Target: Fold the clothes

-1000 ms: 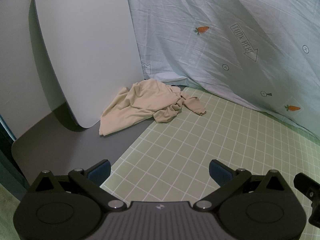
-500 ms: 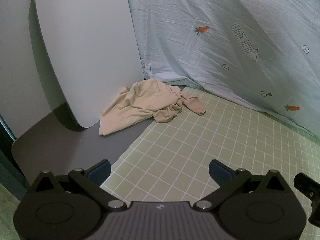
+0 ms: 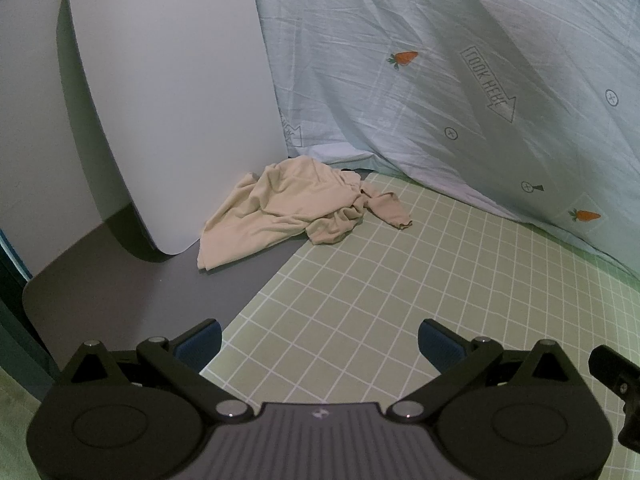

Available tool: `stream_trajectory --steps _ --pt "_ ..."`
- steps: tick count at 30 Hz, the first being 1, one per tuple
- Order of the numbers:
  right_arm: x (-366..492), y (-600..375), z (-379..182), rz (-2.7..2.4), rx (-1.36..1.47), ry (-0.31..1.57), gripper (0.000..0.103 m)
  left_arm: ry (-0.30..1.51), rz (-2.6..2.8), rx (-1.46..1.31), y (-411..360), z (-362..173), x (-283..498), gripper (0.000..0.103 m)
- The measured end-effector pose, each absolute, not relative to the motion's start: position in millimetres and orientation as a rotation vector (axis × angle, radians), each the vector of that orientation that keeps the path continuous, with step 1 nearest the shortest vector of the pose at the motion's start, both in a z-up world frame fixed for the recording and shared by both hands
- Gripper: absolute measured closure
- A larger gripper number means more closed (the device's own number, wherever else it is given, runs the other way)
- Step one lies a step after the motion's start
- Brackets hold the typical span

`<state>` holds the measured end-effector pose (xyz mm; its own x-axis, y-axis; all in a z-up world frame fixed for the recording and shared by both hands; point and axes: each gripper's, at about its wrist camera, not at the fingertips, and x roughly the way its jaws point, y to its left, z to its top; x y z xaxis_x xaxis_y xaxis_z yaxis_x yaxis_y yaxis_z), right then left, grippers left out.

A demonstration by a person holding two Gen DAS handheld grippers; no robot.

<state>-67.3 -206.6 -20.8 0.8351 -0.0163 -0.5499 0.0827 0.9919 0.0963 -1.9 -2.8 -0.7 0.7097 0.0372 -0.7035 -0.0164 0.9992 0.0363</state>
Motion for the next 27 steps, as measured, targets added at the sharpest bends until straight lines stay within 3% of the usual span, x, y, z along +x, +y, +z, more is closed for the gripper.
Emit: stream_trajectory --steps 27 --pt "-47.6 -210.2 -27.4 -0.073 0.114 0.605 0.0 0.824 0.037 0.021 -3.3 -12.7 21.2 0.0"
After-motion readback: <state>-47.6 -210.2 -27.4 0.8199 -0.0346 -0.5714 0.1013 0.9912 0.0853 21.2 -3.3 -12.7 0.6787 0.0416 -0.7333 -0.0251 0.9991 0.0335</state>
